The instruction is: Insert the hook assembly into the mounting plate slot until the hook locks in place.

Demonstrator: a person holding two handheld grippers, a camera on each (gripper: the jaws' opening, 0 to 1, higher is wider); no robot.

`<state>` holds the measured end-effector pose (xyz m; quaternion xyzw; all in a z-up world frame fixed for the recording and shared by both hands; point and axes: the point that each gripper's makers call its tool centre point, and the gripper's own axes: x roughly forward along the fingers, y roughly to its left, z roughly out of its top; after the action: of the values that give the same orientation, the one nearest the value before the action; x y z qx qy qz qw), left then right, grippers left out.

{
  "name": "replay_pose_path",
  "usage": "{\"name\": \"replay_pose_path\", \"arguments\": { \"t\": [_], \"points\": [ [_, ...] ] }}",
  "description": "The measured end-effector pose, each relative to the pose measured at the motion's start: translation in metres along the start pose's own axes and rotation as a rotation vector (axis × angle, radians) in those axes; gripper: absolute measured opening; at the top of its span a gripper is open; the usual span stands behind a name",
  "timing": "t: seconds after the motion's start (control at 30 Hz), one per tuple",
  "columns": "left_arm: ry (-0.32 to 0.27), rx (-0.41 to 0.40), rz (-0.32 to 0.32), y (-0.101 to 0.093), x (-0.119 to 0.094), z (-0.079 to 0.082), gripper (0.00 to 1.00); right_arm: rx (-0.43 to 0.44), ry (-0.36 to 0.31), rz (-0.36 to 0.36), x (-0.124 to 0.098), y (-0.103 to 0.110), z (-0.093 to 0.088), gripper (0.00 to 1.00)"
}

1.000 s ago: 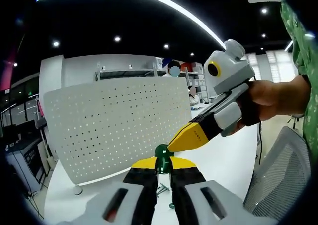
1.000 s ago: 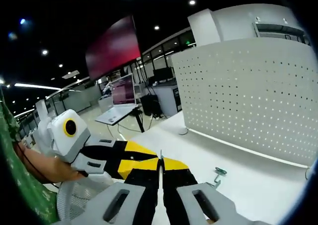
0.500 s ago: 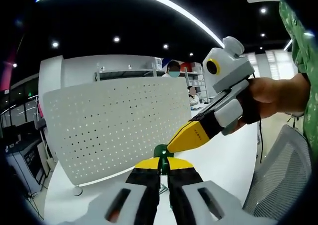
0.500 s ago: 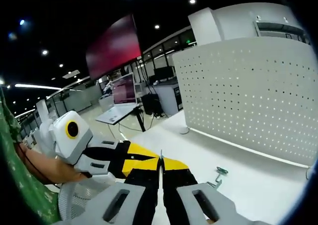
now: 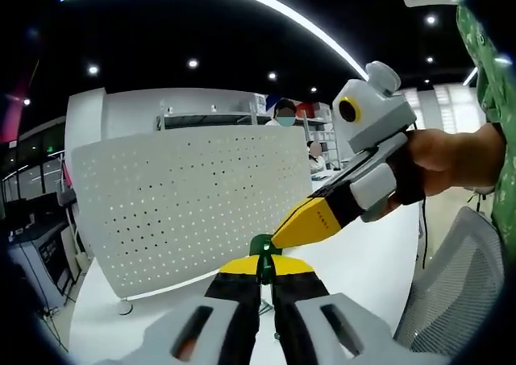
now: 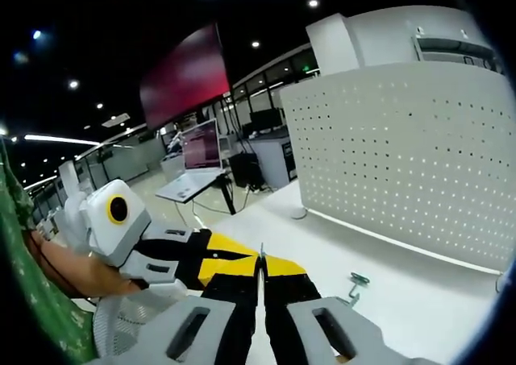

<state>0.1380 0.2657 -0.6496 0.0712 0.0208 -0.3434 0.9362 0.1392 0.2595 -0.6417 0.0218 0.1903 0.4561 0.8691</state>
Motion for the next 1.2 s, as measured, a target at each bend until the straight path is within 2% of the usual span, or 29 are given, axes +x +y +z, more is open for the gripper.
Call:
{"name": "replay_pose_path", "arguments": {
  "t": [0.23, 0.53, 0.7, 0.93, 1.13, 1.2],
  "points": [
    [-0.002, -0.027, 0.012, 0.003, 0.0, 0.0, 0.04, -0.029, -0.028, 0.0, -0.002, 0.001, 0.006, 0.04],
    [-0.015, -0.093, 0.033, 0.011, 0.0, 0.004, 0.04, -0.126, -0.076, -0.062, -0.008, -0.008, 0.015, 0.11],
    [-0.018, -0.091, 0.036, 0.014, 0.002, 0.007, 0.04, -0.164, -0.085, -0.1, -0.011, -0.016, 0.016, 0.23],
    [-0.015, -0.089, 0.042, 0.017, 0.003, 0.008, 0.04, -0.155, -0.089, -0.133, -0.012, -0.023, 0.015, 0.41],
    [-0.013, -0.088, 0.052, 0.021, 0.002, 0.009, 0.04, -0.135, -0.074, -0.16, -0.011, -0.032, 0.007, 0.61],
    [-0.013, -0.087, 0.057, 0.023, 0.002, 0.01, 0.04, -0.122, -0.092, -0.166, -0.012, -0.033, 0.008, 0.71]
  ]
}}
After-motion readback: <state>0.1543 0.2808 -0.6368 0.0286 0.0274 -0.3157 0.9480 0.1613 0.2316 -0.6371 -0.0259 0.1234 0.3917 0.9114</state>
